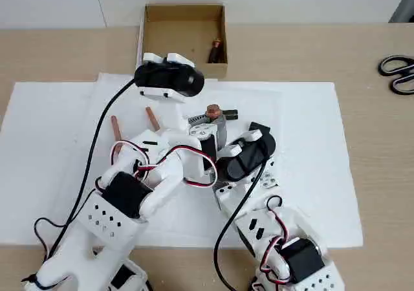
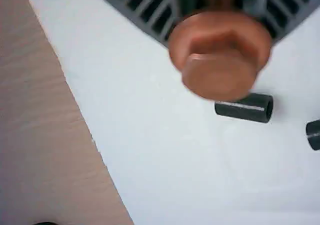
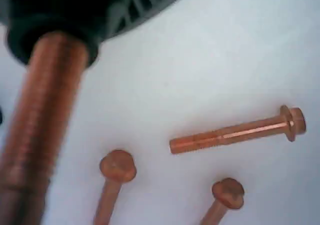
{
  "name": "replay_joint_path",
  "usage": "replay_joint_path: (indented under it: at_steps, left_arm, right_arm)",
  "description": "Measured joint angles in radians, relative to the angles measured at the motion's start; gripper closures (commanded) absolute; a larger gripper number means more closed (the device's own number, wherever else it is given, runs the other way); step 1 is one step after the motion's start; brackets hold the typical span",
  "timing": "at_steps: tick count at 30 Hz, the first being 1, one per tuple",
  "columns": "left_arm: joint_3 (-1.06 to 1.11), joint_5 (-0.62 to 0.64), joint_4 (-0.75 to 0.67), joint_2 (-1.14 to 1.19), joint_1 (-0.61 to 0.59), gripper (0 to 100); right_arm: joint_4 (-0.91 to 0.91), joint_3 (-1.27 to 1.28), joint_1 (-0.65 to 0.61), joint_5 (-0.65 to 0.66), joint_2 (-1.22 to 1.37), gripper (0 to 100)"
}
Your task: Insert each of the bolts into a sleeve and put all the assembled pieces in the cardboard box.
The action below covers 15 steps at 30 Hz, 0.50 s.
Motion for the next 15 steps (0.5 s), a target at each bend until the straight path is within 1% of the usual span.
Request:
replay_joint_path:
  at_steps: [13,15]
  left_arm:
    - [0.044,0.0,-0.012,-0.009,0.005,99]
    - [0.044,-0.018,-0.012,-0.009,0.005,99]
  right_arm:
    - [0.0,0.0,-0.002,0.002,0.0,99.5]
    - [0.0,0.0,-0.002,0.002,0.0,99.5]
